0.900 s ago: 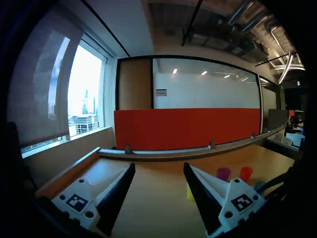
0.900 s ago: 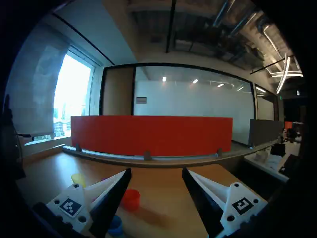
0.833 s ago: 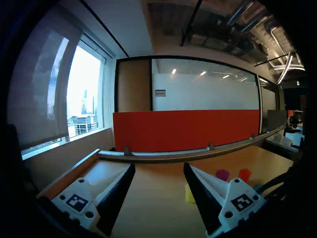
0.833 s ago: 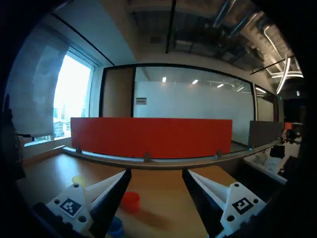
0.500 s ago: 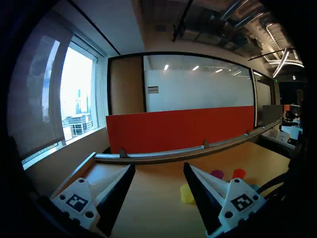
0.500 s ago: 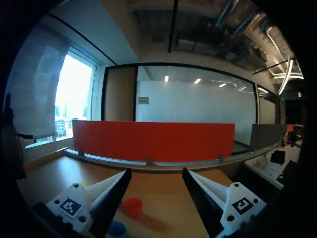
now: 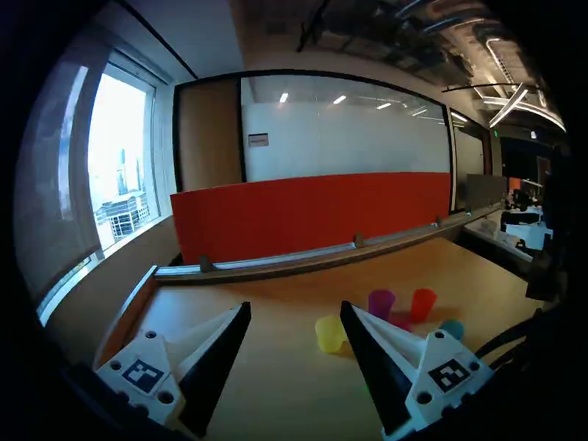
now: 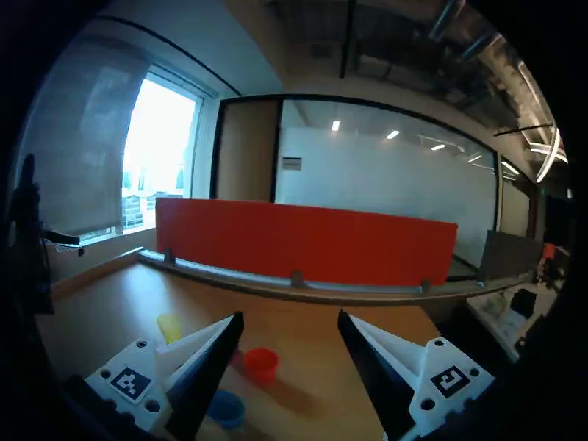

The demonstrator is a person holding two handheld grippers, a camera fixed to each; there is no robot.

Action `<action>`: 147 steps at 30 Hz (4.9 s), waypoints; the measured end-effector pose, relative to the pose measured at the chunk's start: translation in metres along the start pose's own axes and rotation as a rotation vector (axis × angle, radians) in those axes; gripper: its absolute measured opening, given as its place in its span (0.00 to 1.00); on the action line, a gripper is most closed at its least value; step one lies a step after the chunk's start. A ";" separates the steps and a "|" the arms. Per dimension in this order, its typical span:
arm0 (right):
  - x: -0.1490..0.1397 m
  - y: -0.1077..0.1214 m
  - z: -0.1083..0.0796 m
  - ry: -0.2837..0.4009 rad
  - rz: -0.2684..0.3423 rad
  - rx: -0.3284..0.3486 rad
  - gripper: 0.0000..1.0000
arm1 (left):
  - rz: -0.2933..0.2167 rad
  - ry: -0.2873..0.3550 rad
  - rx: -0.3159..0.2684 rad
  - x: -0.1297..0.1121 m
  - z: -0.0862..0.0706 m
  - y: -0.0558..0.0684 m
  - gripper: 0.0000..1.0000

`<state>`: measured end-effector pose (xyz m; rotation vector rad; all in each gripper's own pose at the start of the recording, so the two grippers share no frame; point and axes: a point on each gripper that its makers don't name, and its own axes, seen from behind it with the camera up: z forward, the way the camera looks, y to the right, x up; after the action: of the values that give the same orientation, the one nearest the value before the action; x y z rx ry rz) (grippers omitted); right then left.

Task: Pour water

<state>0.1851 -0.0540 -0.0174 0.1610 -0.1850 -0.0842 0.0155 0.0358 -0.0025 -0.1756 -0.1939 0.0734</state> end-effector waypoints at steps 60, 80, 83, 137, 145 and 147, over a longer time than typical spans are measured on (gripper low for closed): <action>-0.252 -0.088 0.025 -0.516 -0.212 0.397 1.00 | -0.075 -0.145 0.098 -0.073 -0.018 -0.012 0.90; -0.276 -0.098 0.052 -0.508 -0.174 0.384 1.00 | -0.067 -0.168 0.129 -0.084 -0.026 -0.023 0.90; -0.275 -0.100 0.054 -0.496 -0.173 0.388 1.00 | -0.070 -0.167 0.132 -0.083 -0.026 -0.024 0.90; -0.273 -0.105 0.070 -0.406 -0.226 0.481 0.91 | -0.038 -0.200 0.112 -0.096 -0.028 -0.014 0.90; -0.267 -0.107 0.069 -0.398 -0.233 0.485 0.91 | -0.040 -0.200 0.102 -0.097 -0.024 -0.010 0.90; -0.264 -0.107 0.070 -0.391 -0.229 0.482 0.91 | -0.039 -0.201 0.096 -0.098 -0.023 -0.008 0.90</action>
<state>-0.0945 -0.1441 -0.0138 0.6485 -0.5772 -0.3001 -0.0752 0.0155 -0.0414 -0.0685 -0.3936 0.0617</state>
